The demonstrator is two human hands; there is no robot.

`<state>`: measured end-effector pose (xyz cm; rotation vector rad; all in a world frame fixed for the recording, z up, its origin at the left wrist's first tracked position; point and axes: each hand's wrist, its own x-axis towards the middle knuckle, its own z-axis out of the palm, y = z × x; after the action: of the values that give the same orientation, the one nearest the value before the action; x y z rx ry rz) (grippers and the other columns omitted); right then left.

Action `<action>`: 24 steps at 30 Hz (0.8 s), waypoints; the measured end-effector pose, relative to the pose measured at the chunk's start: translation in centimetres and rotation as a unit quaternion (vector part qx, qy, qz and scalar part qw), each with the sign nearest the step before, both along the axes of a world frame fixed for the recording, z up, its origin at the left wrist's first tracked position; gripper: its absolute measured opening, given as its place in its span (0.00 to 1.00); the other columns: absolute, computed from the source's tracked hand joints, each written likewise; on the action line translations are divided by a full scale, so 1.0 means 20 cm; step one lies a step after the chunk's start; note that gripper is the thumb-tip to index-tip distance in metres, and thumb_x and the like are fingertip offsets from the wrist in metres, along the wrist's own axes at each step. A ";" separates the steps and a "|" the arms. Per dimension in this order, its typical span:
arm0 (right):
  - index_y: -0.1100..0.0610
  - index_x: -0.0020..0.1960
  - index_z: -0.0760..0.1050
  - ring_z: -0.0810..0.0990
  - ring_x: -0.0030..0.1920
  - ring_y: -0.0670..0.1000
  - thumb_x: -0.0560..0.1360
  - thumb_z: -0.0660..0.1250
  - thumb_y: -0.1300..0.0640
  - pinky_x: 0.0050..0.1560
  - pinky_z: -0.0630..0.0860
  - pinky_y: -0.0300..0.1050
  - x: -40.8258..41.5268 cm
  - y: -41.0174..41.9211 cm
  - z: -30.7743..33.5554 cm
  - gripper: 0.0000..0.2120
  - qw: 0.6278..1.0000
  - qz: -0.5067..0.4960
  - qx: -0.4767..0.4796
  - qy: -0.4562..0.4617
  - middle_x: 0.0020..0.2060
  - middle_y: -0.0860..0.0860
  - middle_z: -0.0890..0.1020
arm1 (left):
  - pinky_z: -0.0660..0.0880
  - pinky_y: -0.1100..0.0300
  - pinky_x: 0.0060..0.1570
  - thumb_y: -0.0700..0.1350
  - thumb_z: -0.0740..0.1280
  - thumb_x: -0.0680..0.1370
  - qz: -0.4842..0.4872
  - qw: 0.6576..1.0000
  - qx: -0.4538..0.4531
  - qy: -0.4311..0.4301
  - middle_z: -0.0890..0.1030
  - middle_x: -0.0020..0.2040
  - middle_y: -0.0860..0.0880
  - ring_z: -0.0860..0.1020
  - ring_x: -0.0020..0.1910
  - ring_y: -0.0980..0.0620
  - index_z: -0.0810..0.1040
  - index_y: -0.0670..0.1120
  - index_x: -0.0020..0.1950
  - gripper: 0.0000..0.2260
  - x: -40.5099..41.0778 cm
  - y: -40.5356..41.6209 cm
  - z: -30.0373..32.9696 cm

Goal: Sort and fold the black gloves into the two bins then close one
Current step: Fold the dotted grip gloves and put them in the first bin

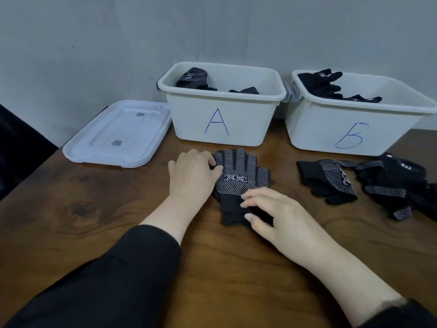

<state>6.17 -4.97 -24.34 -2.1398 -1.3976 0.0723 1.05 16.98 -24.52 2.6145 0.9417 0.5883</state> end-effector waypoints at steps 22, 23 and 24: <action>0.50 0.60 0.83 0.67 0.72 0.33 0.79 0.70 0.55 0.76 0.62 0.38 0.02 -0.01 0.02 0.11 0.999 -0.004 0.004 0.042 0.65 0.37 0.78 | 0.69 0.50 0.56 0.51 0.65 0.81 0.017 0.983 -0.132 -0.129 0.77 0.39 0.57 0.77 0.47 0.50 0.77 0.52 0.45 0.06 0.00 0.03 0.02; 0.51 0.61 0.83 0.66 0.73 0.34 0.80 0.70 0.55 0.77 0.60 0.41 0.02 -0.01 0.02 0.11 0.999 -0.002 0.003 0.038 0.66 0.38 0.78 | 0.66 0.51 0.54 0.52 0.65 0.81 0.025 0.985 -0.124 -0.118 0.77 0.39 0.57 0.76 0.47 0.50 0.76 0.52 0.46 0.06 -0.01 0.03 0.02; 0.51 0.61 0.83 0.65 0.74 0.35 0.80 0.69 0.55 0.78 0.59 0.44 0.03 -0.01 0.01 0.11 0.999 0.001 -0.001 0.034 0.67 0.39 0.78 | 0.63 0.52 0.52 0.52 0.65 0.80 0.032 0.989 -0.105 -0.101 0.78 0.40 0.56 0.76 0.47 0.50 0.77 0.53 0.46 0.06 -0.01 0.02 0.02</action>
<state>6.71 -5.20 -24.07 -2.1172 -1.3620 0.1452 0.93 17.48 -24.21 2.2986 0.9687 0.7128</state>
